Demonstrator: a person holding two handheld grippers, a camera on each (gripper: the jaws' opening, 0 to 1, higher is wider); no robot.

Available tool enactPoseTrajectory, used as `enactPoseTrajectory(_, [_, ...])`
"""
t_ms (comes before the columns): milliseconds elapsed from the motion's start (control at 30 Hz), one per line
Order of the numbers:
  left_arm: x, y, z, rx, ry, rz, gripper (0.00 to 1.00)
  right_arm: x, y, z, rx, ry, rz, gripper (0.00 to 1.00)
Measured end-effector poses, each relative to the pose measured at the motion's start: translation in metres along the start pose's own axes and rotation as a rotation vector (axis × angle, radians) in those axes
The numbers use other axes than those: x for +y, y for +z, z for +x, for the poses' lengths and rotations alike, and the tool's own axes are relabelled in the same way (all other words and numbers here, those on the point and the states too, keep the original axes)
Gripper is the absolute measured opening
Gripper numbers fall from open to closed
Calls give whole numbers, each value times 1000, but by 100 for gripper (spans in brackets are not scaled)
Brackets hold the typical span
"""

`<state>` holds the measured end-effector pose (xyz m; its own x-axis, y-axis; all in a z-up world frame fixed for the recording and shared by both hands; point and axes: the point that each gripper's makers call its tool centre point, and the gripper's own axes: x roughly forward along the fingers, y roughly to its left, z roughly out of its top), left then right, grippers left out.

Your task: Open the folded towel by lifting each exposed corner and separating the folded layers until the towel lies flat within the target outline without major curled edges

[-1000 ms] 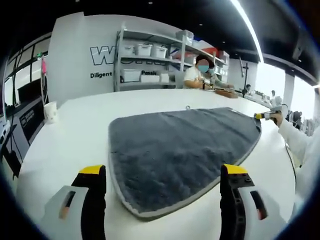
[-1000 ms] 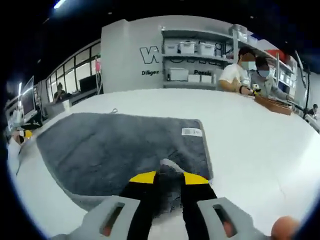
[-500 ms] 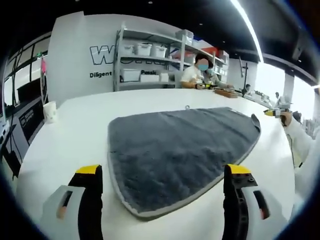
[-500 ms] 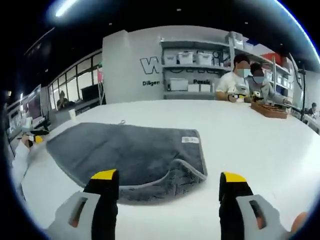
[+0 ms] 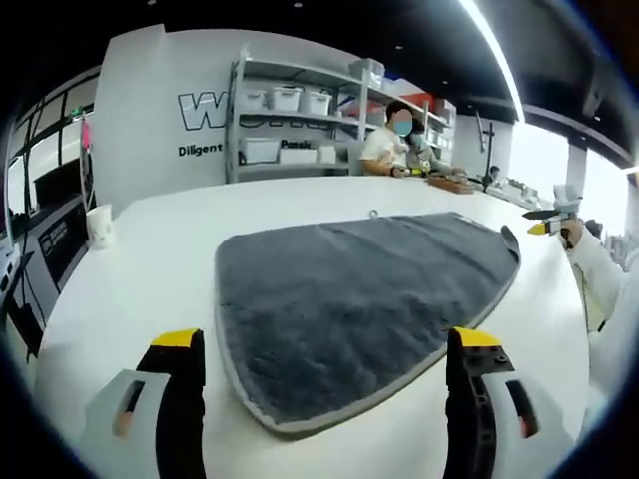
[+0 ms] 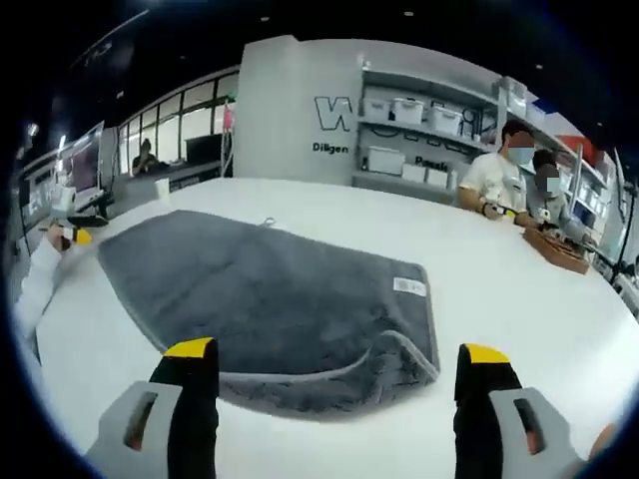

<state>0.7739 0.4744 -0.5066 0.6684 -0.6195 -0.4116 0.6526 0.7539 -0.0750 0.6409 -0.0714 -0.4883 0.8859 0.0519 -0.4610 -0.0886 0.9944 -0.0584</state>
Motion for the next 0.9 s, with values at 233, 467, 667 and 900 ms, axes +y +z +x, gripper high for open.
enactPoseTrajectory(233, [0,-1,1,3,-4,-6,99,6,3,42,89,104,31,99])
enactPoseTrajectory(467, [2,0,3,2,-8,-7,99,7,-4,65,163,138,62,98])
enactPoseTrajectory(667, [4,0,3,4,-3,-9,99,14,-11,65,204,159,77,94])
enactPoseTrajectory(900, [6,2,3,2,0,-11,99,15,-31,37,255,159,63,91])
